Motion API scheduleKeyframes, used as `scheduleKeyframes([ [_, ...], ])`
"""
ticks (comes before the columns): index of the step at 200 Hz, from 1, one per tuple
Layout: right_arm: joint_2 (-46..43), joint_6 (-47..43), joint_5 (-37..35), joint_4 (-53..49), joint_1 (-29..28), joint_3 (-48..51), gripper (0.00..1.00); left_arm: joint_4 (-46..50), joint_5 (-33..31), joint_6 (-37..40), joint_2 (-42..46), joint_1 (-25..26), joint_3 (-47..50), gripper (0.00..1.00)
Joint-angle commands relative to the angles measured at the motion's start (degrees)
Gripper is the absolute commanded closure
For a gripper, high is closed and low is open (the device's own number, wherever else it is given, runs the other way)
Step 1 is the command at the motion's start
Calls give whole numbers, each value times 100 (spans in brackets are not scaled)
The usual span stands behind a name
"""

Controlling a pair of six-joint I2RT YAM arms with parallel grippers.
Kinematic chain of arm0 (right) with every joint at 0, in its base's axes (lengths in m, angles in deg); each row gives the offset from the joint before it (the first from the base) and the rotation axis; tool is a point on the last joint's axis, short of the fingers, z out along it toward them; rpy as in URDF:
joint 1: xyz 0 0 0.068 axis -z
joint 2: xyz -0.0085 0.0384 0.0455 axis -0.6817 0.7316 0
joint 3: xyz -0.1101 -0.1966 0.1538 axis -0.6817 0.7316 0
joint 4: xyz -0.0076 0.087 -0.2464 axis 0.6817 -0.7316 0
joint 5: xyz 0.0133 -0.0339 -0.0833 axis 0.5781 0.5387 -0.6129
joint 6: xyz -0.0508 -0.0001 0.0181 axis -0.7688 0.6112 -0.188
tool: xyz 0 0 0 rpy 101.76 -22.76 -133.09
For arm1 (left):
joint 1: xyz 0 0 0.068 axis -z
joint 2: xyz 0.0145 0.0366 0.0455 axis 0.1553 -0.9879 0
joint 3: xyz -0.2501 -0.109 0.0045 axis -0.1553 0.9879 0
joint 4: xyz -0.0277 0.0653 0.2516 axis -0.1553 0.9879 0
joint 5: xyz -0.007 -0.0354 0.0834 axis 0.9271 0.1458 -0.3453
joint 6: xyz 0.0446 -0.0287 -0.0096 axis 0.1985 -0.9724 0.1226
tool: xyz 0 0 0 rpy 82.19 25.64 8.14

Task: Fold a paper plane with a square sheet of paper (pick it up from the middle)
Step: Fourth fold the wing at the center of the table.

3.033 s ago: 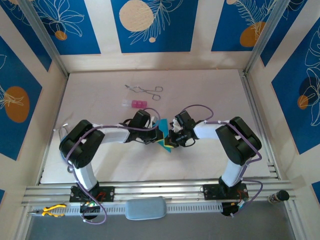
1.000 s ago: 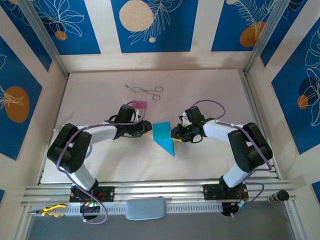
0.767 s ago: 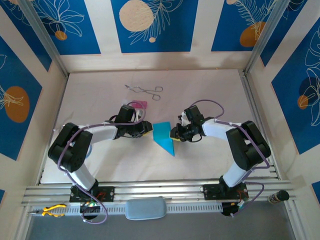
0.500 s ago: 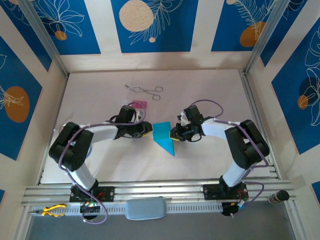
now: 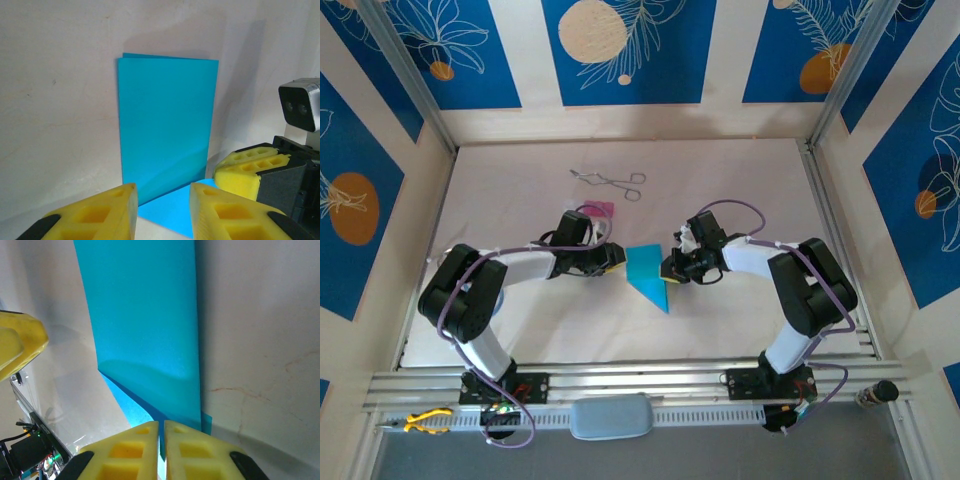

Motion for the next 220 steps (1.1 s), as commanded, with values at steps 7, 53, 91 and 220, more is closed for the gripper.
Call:
scheduleKeyframes([
  [7,-47,-118,233,-108,-35,-100,91,76,130,-28,-85,25,-99,65],
  [53,-349,-61,459,153,-19,52,96,77,210,-73,-158,-2,-166,62],
  [91,-654,56,681,479,48,274,98,-104,434,-220,-333,-19,-223,60],
  [220,-1140,362,1148,1162,420,848,99,-778,838,-670,-782,-28,-326,59],
])
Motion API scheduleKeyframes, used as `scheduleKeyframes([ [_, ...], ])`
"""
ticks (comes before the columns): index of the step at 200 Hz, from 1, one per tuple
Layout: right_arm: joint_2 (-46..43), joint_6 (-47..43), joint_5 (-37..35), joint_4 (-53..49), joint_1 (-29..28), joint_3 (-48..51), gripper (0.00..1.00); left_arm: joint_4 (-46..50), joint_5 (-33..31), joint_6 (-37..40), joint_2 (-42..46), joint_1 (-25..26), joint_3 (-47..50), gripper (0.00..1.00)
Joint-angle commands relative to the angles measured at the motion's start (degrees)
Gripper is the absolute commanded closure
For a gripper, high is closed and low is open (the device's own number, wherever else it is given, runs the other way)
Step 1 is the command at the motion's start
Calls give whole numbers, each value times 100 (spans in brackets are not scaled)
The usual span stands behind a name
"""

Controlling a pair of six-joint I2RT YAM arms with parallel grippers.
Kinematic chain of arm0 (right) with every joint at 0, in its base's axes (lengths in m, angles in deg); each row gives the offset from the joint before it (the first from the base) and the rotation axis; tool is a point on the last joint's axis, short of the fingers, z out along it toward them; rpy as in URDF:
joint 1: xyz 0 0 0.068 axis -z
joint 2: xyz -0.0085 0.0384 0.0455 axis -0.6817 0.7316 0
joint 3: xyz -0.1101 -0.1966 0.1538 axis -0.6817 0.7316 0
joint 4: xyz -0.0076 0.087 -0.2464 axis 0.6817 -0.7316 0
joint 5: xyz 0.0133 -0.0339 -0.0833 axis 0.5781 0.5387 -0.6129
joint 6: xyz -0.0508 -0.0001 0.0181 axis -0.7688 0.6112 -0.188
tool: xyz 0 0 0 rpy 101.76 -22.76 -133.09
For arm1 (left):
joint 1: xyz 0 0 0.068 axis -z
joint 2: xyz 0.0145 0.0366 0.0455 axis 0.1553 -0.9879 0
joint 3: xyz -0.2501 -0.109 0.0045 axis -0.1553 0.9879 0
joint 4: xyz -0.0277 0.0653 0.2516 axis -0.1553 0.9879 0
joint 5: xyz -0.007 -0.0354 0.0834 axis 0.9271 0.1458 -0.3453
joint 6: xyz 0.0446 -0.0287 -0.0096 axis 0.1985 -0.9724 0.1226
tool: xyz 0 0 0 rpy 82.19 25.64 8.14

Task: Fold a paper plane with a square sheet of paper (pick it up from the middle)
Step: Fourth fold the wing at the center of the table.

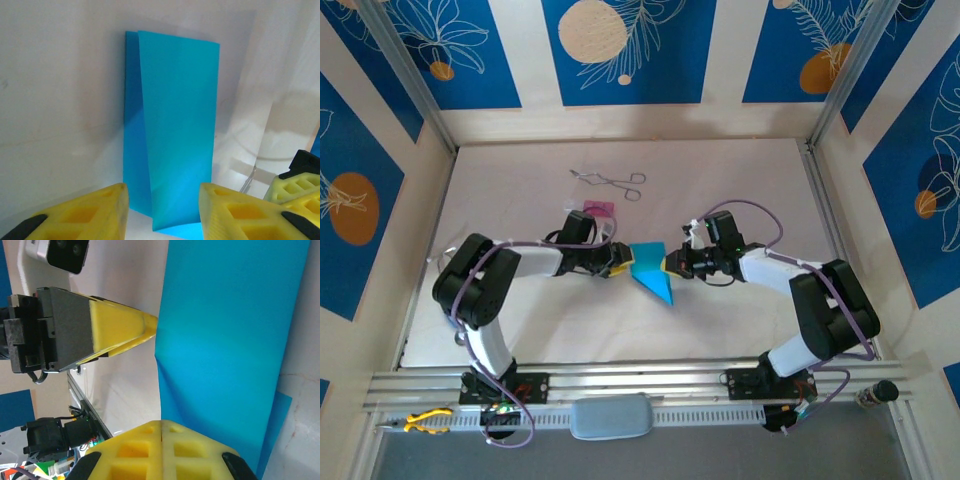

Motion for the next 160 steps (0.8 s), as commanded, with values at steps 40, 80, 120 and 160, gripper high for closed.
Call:
scheduleKeyframes([
  [40,-183,62,252,149,52,171,99,-478,306,-281,-242,-26,-132,62],
  [80,-178,141,288,265,70,233,99,-393,285,-284,-282,-26,-158,63],
  [120,-177,150,286,271,67,251,99,-286,334,-292,-400,-3,-235,67],
  [160,-191,159,311,286,77,244,99,-126,301,-212,-424,1,-299,67],
])
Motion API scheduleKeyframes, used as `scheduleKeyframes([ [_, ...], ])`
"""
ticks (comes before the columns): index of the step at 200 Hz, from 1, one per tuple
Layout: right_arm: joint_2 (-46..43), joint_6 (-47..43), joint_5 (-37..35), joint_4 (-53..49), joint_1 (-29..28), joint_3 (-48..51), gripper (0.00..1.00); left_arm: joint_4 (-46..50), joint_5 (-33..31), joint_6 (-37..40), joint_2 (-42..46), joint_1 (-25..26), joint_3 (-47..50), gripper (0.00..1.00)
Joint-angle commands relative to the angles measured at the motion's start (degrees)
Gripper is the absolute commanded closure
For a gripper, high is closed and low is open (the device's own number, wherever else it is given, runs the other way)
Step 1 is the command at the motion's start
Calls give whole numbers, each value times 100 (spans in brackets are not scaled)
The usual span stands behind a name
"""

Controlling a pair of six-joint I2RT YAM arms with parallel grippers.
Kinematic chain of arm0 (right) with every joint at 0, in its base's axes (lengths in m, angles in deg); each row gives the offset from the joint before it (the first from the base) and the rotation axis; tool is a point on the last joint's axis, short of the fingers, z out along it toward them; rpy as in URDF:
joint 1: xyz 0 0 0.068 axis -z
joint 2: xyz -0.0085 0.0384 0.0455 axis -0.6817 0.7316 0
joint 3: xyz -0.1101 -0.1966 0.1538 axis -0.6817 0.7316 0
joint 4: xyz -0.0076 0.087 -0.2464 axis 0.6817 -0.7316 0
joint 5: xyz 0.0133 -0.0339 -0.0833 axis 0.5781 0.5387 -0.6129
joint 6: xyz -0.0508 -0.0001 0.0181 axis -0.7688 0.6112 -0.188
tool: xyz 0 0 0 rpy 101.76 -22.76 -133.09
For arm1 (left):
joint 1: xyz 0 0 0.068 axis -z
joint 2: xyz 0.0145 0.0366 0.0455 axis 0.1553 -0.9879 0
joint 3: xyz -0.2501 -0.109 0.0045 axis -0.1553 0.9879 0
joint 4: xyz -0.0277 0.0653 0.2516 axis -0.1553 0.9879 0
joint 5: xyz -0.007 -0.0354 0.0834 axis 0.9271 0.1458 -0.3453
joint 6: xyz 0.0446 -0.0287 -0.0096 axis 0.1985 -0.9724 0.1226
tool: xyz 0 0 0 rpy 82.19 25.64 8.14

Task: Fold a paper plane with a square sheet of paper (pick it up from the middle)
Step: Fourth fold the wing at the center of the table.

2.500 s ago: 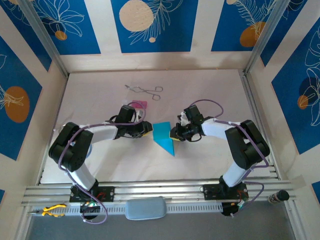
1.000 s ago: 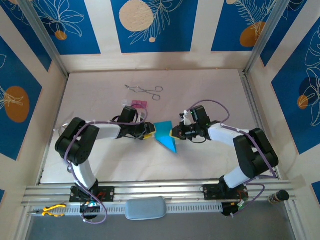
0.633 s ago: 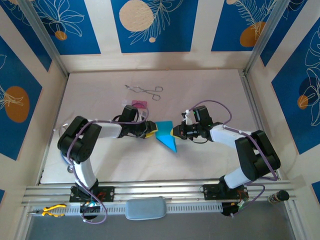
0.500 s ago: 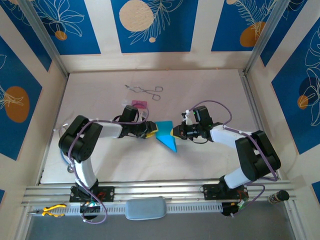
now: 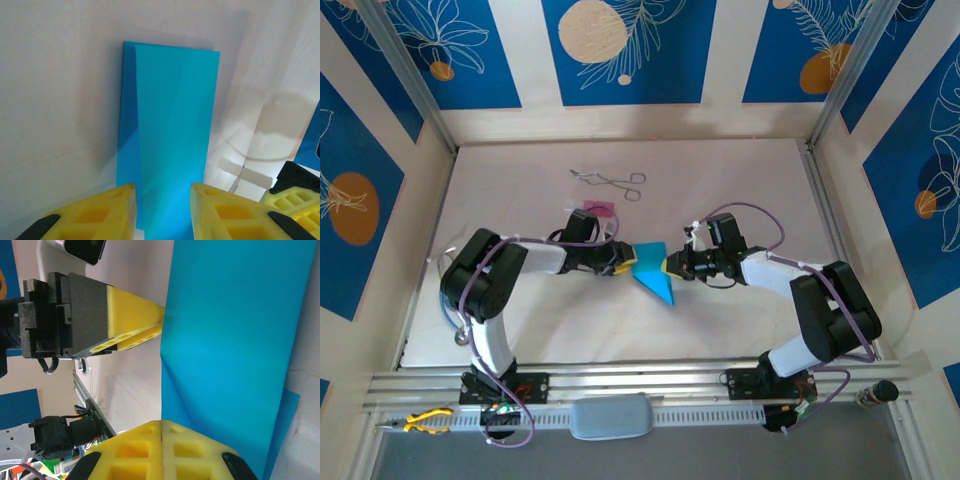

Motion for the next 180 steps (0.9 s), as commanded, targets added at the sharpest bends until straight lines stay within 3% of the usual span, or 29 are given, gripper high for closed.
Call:
scheduleKeyframes([
  [1,-147,43,193,35,32,54,99,80,91,78,-111,1,-120,67],
  [24,-122,51,225,62,37,67,99,-199,205,-101,-221,18,-119,70],
  [78,-132,52,259,89,45,72,99,346,-36,154,-205,48,-273,69],
  [105,-129,36,294,91,47,79,98,-164,105,-121,-306,53,-190,76],
  [180,-147,-199,-33,-283,97,66,93,-117,-132,-89,-95,62,-66,96],
])
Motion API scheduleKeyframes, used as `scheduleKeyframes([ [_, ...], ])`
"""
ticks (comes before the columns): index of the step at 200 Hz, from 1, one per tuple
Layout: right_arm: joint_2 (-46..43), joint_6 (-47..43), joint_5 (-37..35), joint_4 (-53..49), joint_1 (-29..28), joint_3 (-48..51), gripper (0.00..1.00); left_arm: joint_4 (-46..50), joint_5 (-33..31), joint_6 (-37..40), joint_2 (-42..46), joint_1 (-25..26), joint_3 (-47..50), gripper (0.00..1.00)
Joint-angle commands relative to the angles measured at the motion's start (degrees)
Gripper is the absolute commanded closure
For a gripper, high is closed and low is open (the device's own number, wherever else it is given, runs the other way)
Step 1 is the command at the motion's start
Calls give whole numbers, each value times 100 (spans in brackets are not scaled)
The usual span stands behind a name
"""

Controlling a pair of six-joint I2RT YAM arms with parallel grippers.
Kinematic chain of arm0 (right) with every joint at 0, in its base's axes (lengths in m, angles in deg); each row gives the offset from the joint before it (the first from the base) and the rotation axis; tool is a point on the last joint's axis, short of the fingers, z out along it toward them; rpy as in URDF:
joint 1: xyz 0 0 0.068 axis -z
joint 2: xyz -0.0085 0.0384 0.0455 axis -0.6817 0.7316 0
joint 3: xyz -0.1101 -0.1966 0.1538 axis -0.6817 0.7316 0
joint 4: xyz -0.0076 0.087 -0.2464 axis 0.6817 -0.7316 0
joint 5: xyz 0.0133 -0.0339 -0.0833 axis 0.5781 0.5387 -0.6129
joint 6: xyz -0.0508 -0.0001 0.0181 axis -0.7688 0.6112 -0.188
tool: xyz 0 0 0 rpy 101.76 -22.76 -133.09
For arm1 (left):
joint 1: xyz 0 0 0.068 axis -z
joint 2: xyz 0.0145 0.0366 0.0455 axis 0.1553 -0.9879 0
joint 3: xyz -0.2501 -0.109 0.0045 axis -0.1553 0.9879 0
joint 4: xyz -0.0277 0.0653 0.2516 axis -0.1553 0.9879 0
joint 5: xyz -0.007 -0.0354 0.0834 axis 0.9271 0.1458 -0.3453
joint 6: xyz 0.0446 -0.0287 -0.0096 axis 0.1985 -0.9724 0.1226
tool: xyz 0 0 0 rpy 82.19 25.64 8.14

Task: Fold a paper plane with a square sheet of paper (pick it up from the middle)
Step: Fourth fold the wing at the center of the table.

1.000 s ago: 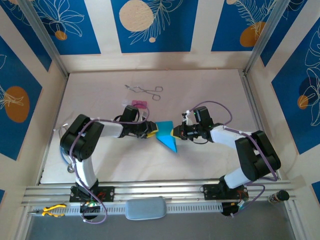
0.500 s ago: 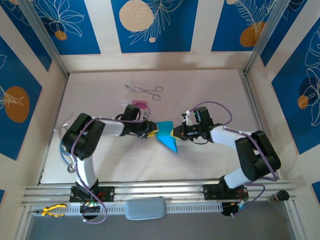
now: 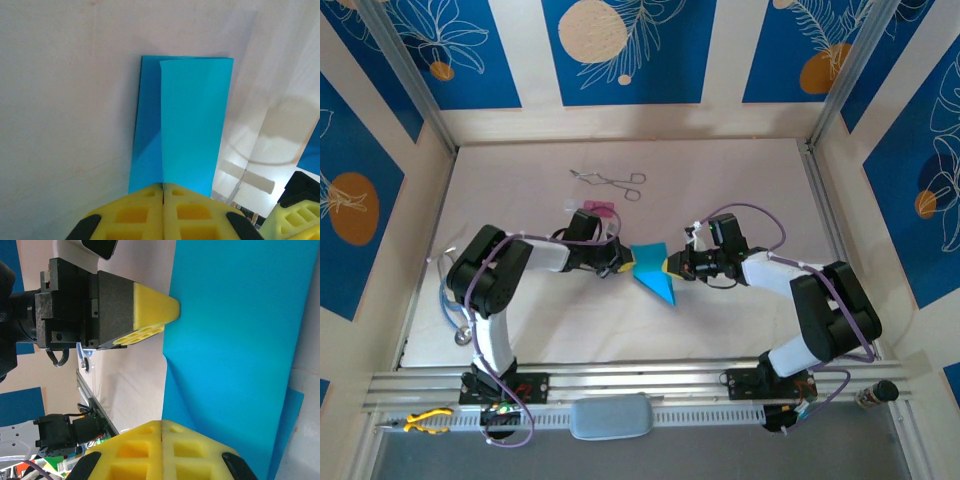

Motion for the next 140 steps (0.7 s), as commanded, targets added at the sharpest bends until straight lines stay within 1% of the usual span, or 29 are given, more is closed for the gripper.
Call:
scheduleKeyframes([
  [1,-147,-193,-142,-331,29,20,93,-168,-128,-51,172,38,98,96],
  [28,-310,-462,-825,-1042,6,-102,84,-511,-314,-288,363,39,313,100],
  [48,-669,-592,-1517,-1505,-55,-146,79,-567,-548,-423,561,41,469,100],
  [66,-1070,-671,-2146,-1717,-199,-126,76,-570,-785,-531,799,47,630,100],
  [87,-1537,-828,-2861,-1636,-525,33,73,-441,-1019,-600,1047,47,733,100],
  [104,-1884,-1171,-3587,-1201,-1019,326,70,-476,-1142,-733,1203,64,834,100],
  [116,-2122,-1559,-4247,-608,-1592,677,65,-430,-1262,-788,1317,82,881,100],
  [134,-2389,-2481,-5246,455,-2551,1233,57,-330,-1384,-805,1455,93,910,100],
  [140,-2416,-2745,-5476,707,-2810,1369,54,-317,-1387,-806,1479,99,908,100],
])
